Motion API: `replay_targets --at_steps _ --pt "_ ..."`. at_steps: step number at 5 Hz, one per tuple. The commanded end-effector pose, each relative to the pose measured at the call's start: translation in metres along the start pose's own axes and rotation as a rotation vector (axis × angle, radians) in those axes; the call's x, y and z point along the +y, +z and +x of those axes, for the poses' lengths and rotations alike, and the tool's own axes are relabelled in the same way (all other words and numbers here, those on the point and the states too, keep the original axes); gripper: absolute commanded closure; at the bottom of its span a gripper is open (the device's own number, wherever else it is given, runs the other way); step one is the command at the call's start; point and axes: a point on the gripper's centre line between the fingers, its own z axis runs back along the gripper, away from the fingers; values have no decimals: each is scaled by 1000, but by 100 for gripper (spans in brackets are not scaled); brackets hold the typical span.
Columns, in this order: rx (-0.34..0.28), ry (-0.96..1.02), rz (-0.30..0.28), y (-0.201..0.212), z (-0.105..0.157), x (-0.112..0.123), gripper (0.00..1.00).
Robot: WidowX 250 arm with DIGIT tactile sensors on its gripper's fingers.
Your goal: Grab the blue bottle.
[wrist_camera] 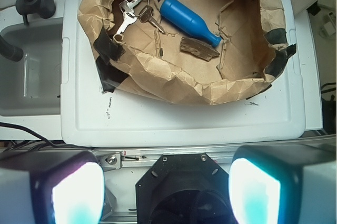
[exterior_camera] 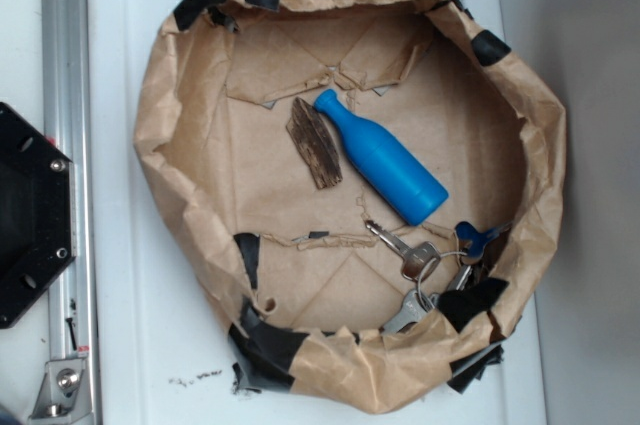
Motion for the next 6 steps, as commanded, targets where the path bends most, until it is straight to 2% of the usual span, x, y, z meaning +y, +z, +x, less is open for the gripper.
replay_targets --at_steps 1,2,3,4,5,6 --pt "0 0 0 0 0 0 0" --pt "-210 -181 167 -32 48 31 0" --pt "-196 -212 120 -52 77 42 0" --pt "-130 -228 96 -81 102 54 0" --pt "-52 -256 45 -125 125 66 0" --pt "-56 -376 -38 -168 142 50 0"
